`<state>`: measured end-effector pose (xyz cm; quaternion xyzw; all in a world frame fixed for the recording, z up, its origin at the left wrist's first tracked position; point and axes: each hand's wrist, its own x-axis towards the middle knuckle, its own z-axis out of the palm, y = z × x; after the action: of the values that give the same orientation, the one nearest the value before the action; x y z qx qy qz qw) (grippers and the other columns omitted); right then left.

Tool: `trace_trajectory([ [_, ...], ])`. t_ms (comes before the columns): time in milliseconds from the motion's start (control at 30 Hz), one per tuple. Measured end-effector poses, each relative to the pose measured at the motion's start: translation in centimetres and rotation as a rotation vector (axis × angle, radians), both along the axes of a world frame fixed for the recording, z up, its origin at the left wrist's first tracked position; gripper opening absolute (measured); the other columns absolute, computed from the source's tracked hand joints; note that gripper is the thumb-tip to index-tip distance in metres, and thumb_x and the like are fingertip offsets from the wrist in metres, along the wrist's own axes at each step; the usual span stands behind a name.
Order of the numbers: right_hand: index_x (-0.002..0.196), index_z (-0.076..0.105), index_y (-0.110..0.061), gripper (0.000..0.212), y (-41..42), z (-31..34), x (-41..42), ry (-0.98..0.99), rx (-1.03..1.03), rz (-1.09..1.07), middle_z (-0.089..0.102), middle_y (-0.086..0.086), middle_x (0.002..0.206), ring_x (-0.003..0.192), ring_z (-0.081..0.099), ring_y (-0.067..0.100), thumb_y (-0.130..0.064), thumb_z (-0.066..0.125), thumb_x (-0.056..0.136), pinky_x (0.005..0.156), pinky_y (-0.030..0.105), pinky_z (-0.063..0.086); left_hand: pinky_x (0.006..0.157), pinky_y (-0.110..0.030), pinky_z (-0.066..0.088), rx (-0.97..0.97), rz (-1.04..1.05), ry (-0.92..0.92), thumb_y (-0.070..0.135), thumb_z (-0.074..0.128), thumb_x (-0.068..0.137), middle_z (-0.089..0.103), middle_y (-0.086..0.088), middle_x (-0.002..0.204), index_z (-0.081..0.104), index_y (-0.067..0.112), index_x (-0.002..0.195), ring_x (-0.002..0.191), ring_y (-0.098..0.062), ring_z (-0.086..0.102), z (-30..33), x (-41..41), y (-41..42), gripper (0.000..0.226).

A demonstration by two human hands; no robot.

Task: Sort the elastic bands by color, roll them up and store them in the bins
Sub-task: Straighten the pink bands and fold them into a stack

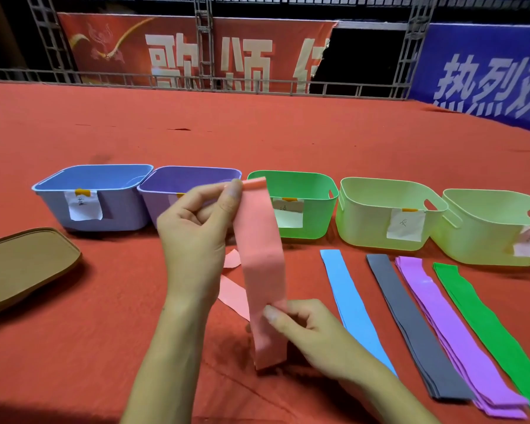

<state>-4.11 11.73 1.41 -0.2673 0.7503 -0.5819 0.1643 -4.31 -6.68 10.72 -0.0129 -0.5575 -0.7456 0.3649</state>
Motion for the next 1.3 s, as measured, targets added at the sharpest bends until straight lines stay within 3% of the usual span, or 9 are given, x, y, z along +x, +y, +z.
trace_trajectory([
  [167, 0.108, 0.075, -0.006, 0.026, 0.4, 0.0, 0.8, -0.129, 0.017, 0.056, 0.082, 0.002, 0.1, 0.086, 0.074, 0.009, -0.028, 0.061, 0.108, 0.071, 0.021, 0.055, 0.055, -0.028, 0.054, 0.027, 0.033, -0.071, 0.022, 0.077, 0.098, 0.067, 0.003, 0.061, 0.08, 0.01, 0.098, 0.058, -0.01, 0.059, -0.9, -0.9, -0.3, 0.013],
  [267, 0.112, 0.075, -0.012, 0.019, 1.3, -0.1, 0.8, -0.083, 0.117, 0.143, 0.08, 0.002, 0.108, 0.098, 0.074, 0.013, -0.027, 0.074, 0.1, 0.091, 0.039, 0.061, 0.055, -0.027, 0.055, 0.058, 0.069, -0.068, 0.022, 0.078, 0.097, 0.062, 0.006, 0.058, 0.08, 0.01, 0.097, 0.057, -0.008, 0.058, -1.1, -1.2, -1.2, 0.013],
  [433, 0.107, 0.073, -0.021, 0.032, 1.3, 0.2, 1.4, 0.035, 0.354, 0.126, 0.078, -0.002, 0.102, 0.085, 0.065, 0.003, -0.049, 0.077, 0.091, 0.086, 0.039, 0.056, 0.054, -0.028, 0.055, 0.043, 0.086, -0.128, 0.025, 0.079, 0.097, 0.066, 0.002, 0.063, 0.079, 0.007, 0.096, 0.059, -0.01, 0.059, -2.4, -1.8, -2.3, 0.017],
  [533, 0.098, 0.062, -0.022, 0.057, 1.2, -0.2, 1.3, 0.388, 0.795, -0.035, 0.071, 0.002, 0.099, 0.092, 0.065, 0.023, -0.077, 0.062, 0.082, 0.074, 0.042, 0.047, 0.056, -0.031, 0.057, 0.024, 0.088, -0.19, 0.026, 0.08, 0.096, 0.07, -0.004, 0.069, 0.08, 0.008, 0.096, 0.063, -0.014, 0.061, -3.5, -2.0, -2.9, 0.018],
  [600, 0.089, 0.055, -0.023, 0.066, 2.3, 0.2, 0.5, 0.446, 0.968, -0.151, 0.069, 0.0, 0.096, 0.093, 0.064, 0.022, -0.087, 0.056, 0.077, 0.073, 0.04, 0.047, 0.055, -0.03, 0.057, 0.016, 0.094, -0.21, 0.026, 0.08, 0.096, 0.072, -0.004, 0.071, 0.081, 0.008, 0.097, 0.065, -0.015, 0.062, -3.8, -2.0, -3.5, 0.019],
  [733, 0.086, 0.062, -0.029, 0.046, 5.2, 0.8, -1.9, 0.343, 0.8, -0.219, 0.074, -0.018, 0.075, 0.073, 0.068, -0.001, -0.075, 0.06, 0.089, 0.076, 0.032, 0.056, 0.054, -0.029, 0.057, -0.01, 0.106, -0.211, 0.027, 0.081, 0.095, 0.066, -0.015, 0.077, 0.082, 0.01, 0.098, 0.069, -0.019, 0.058, -3.8, -2.0, -4.7, 0.017],
  [867, 0.094, 0.066, -0.035, 0.009, 5.0, -1.7, -4.2, 0.393, 0.61, -0.231, 0.073, -0.023, 0.087, 0.085, 0.068, -0.001, -0.043, 0.07, 0.095, 0.083, 0.037, 0.058, 0.054, -0.029, 0.057, 0.0, 0.106, -0.214, 0.025, 0.08, 0.096, 0.075, -0.01, 0.077, 0.081, 0.01, 0.098, 0.067, -0.017, 0.065, -3.7, -1.7, -5.1, 0.016],
  [1067, 0.109, 0.071, -0.044, 0.026, 2.6, -3.6, -6.5, 0.42, 0.548, 0.012, 0.056, -0.025, 0.117, 0.111, 0.057, -0.001, -0.033, 0.081, 0.088, 0.087, 0.013, 0.049, 0.054, -0.028, 0.056, 0.021, 0.116, -0.219, 0.027, 0.08, 0.096, 0.074, -0.013, 0.082, 0.082, 0.011, 0.096, 0.071, -0.021, 0.063, -3.5, -1.3, -6.0, 0.016],
  [1300, 0.095, 0.077, -0.042, 0.01, 1.9, -3.5, -7.3, 0.416, 0.45, -0.01, 0.062, -0.021, 0.112, 0.108, 0.06, 0.002, -0.04, 0.084, 0.087, 0.081, 0.014, 0.049, 0.054, -0.028, 0.056, 0.021, 0.089, -0.22, 0.027, 0.08, 0.096, 0.075, -0.014, 0.083, 0.082, 0.009, 0.1, 0.073, -0.021, 0.065, -3.3, -1.2, -6.0, 0.019],
])
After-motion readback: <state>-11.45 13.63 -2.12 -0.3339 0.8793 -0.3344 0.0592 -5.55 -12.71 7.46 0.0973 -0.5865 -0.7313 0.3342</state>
